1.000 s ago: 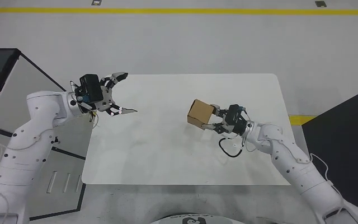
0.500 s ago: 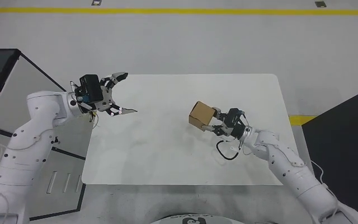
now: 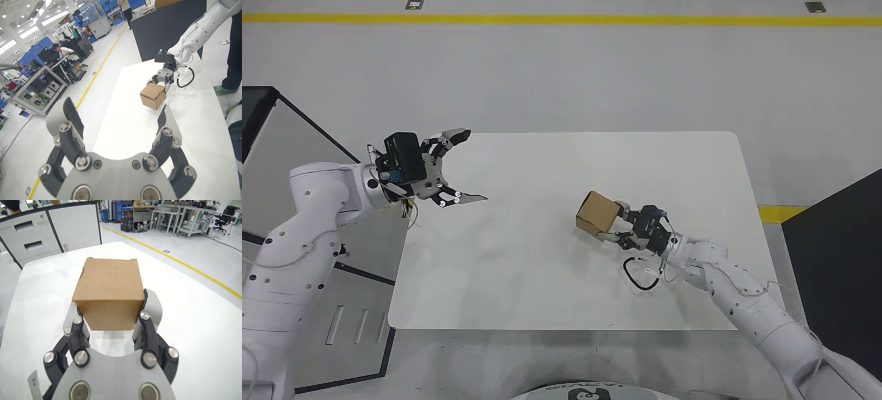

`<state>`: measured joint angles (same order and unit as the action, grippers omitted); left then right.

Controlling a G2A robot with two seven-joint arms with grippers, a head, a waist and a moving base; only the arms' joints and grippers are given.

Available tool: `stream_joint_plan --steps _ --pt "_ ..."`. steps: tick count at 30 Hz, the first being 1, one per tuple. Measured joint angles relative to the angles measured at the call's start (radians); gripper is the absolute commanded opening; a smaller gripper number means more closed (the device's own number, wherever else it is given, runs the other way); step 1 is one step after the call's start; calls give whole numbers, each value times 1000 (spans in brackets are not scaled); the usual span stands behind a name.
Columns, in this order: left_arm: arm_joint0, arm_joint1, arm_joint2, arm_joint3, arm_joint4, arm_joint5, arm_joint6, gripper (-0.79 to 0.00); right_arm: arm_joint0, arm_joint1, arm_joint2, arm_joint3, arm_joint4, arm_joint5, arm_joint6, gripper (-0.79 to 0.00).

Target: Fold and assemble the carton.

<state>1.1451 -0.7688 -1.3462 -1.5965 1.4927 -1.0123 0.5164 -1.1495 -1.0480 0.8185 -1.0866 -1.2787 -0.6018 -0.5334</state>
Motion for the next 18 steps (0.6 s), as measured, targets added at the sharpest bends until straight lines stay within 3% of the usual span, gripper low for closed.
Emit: stream_joint_plan --steps 10,18 --pt "0 0 0 0 0 0 0 0 -18 -20 -9 36 32 77 9 -785" --pt "0 0 0 0 0 0 0 0 -6 -44 -37 92 19 73 -10 -785"
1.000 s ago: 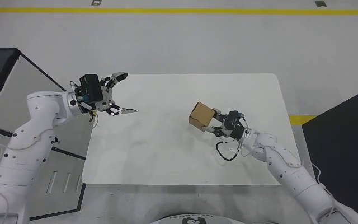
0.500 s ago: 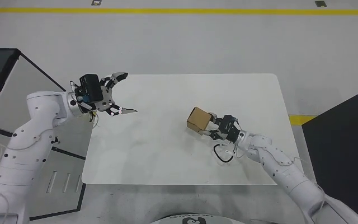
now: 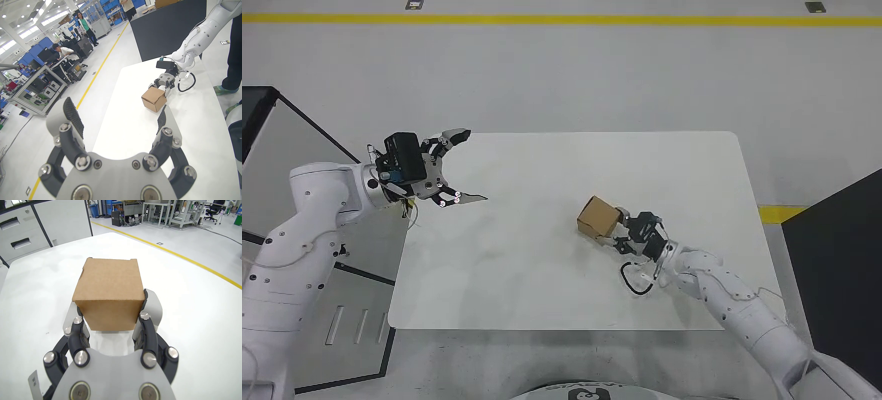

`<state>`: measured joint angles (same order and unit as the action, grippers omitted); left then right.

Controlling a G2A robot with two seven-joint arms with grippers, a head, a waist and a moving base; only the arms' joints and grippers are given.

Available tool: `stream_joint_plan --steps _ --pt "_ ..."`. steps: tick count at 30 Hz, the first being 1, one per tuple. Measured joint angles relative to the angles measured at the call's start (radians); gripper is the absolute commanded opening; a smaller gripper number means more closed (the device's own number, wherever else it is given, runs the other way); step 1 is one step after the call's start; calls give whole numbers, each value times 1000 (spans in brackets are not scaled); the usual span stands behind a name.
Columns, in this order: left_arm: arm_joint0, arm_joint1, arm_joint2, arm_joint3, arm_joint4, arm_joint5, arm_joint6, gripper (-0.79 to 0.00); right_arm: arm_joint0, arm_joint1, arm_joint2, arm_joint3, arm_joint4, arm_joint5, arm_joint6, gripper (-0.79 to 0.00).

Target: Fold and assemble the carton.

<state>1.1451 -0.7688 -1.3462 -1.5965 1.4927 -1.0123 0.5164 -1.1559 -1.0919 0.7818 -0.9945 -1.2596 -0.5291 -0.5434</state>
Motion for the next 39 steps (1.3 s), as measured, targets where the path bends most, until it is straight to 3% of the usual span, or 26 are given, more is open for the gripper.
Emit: stream_joint_plan --steps 12,14,15,27,39 --pt "0 0 0 0 0 0 0 0 28 -33 -29 79 -22 -1 -7 -763" --pt "0 0 0 0 0 0 0 0 30 -36 -29 86 -26 -5 -15 -28" --pt "0 0 0 0 0 0 0 0 30 -36 -28 88 -29 -7 -19 0" --pt "0 0 0 0 0 0 0 0 5 -23 10 63 -90 -5 -98 0" --pt "0 0 0 0 0 0 0 0 -102 44 148 -46 -132 -64 -169 0"
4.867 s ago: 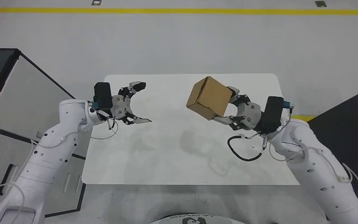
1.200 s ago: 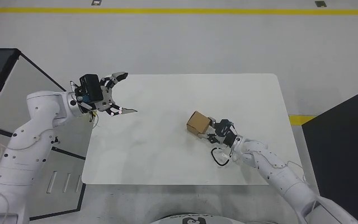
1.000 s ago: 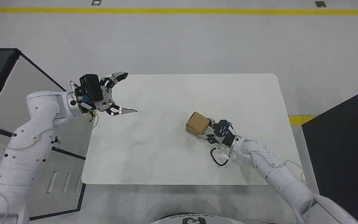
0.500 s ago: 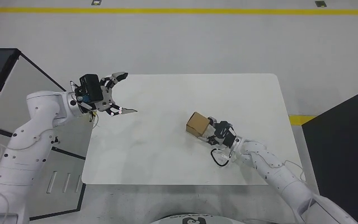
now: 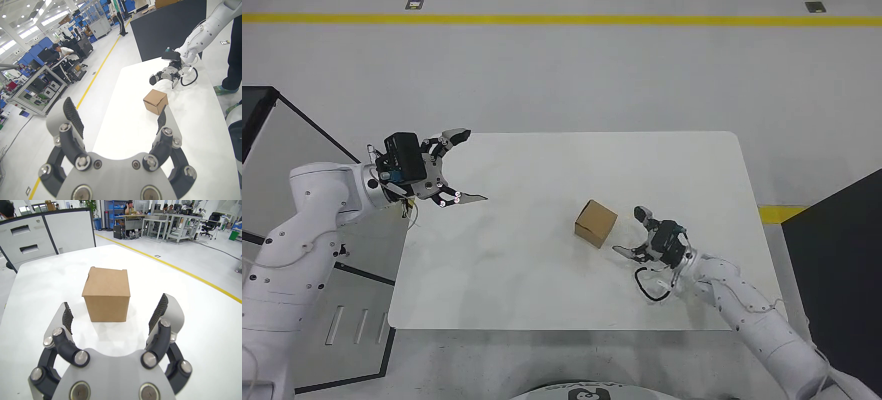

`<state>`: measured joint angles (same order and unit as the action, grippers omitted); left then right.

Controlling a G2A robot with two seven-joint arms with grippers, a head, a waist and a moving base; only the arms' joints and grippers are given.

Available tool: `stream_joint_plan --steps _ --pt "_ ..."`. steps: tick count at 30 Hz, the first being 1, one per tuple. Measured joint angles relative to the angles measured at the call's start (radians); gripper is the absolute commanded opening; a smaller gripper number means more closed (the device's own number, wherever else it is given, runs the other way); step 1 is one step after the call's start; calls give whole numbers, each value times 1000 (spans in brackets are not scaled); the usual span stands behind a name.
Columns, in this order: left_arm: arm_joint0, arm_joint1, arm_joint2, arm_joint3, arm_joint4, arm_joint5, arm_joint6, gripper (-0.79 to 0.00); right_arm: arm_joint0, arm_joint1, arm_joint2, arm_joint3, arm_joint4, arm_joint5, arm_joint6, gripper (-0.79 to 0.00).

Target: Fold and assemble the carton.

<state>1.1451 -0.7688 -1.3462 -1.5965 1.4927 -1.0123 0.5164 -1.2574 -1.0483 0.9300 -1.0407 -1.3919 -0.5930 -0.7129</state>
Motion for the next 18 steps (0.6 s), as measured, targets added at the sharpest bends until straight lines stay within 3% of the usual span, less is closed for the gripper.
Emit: stream_joint_plan --steps 10,18 --pt "0 0 0 0 0 0 0 0 -4 2 7 -7 11 -11 -6 0" --pt "0 0 0 0 0 0 0 0 -115 72 199 -123 60 -174 -41 0"
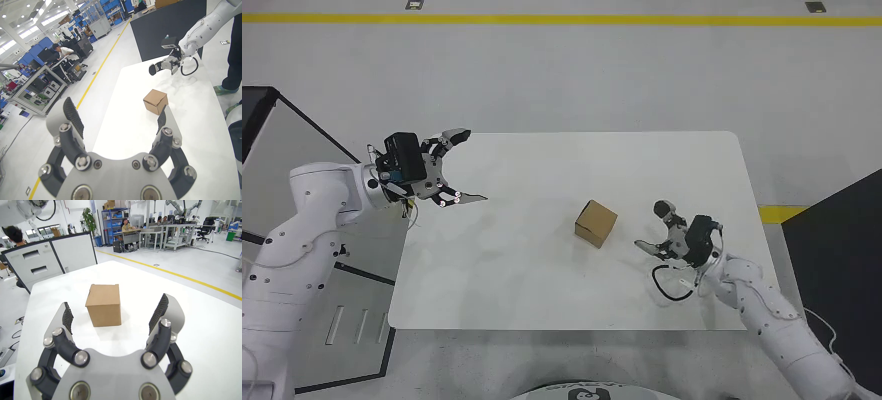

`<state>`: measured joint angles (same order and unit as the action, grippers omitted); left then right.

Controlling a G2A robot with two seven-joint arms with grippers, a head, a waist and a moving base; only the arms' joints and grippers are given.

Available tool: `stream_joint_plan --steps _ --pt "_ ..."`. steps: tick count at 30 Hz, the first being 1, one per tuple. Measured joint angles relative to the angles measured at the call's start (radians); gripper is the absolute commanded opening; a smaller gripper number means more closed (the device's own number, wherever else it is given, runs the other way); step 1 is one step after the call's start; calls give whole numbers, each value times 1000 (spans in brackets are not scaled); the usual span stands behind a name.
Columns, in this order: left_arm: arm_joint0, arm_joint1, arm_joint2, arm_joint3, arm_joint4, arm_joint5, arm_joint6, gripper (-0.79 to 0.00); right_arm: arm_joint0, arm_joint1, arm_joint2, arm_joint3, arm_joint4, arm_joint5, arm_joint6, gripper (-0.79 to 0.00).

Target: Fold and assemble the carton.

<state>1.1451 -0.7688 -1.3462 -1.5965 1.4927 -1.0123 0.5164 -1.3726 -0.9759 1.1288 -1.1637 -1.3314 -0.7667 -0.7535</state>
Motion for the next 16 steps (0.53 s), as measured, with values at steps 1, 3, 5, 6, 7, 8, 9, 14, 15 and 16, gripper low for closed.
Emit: stream_joint_plan --steps 1,3,5,6,7,8,9,14,15,16 --pt "0 0 0 0 0 0 0 0 -28 13 41 -32 4 -16 2 0" --pt "0 0 0 0 0 0 0 0 -75 32 108 -85 13 -33 9 0" --pt "0 0 0 0 0 0 0 0 -135 51 187 -150 31 -46 22 0" --pt "0 0 0 0 0 0 0 0 -161 58 220 -178 43 -48 28 0" --pt "0 0 0 0 0 0 0 0 -195 65 262 -212 65 -48 36 0" --pt "0 0 0 0 0 0 0 0 -219 70 291 -236 81 -45 44 0" --pt "0 0 0 0 0 0 0 0 -242 73 317 -260 95 -41 55 0" --pt "0 0 0 0 0 0 0 0 -281 77 363 -305 125 -32 78 -1" --pt "0 0 0 0 0 0 0 0 -280 77 362 -304 124 -32 77 -1" --pt "0 0 0 0 0 0 0 0 -280 77 361 -304 124 -32 77 -1"
